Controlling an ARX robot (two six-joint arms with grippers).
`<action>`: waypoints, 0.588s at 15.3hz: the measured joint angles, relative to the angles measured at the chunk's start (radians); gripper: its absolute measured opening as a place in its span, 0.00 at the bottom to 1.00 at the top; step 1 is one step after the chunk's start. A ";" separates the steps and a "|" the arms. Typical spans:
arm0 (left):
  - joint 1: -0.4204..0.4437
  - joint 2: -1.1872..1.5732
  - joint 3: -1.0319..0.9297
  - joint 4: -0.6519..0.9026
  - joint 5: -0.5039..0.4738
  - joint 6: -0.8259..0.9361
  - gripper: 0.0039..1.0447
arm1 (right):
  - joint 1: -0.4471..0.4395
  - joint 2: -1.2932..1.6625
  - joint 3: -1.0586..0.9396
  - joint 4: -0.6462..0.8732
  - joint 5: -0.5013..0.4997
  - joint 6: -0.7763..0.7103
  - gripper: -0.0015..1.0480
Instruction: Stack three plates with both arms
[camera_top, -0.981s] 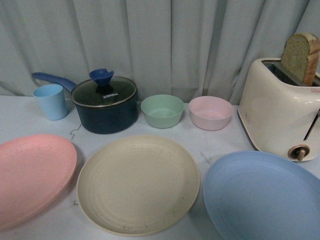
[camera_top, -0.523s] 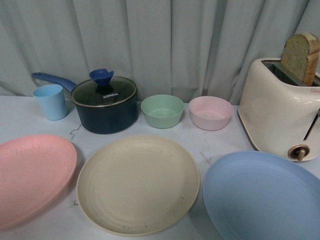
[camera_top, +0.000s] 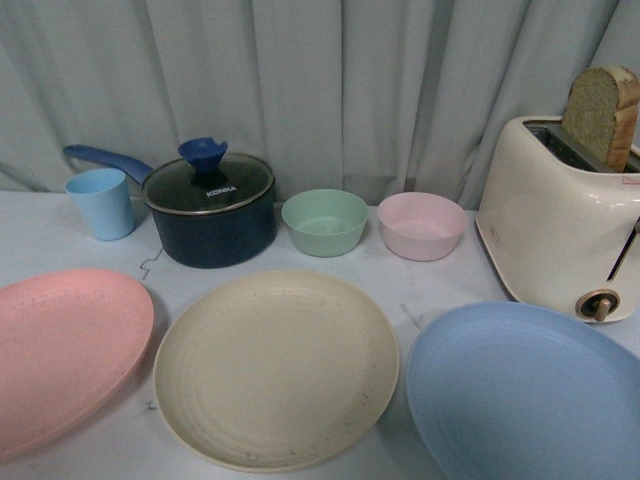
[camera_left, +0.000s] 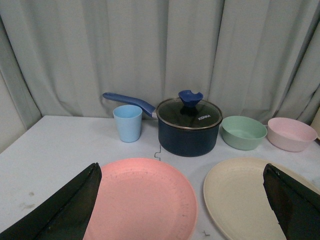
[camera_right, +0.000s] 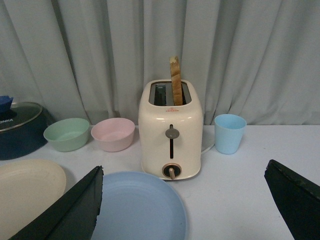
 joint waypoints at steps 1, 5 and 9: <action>0.000 0.000 0.000 0.000 0.000 0.000 0.94 | 0.000 0.000 0.000 0.000 0.000 0.000 0.94; 0.000 0.000 0.000 0.000 0.000 0.000 0.94 | 0.000 0.000 0.000 0.000 0.000 0.000 0.94; 0.000 0.000 0.000 0.000 0.000 0.000 0.94 | 0.000 0.000 0.000 0.000 0.000 0.000 0.94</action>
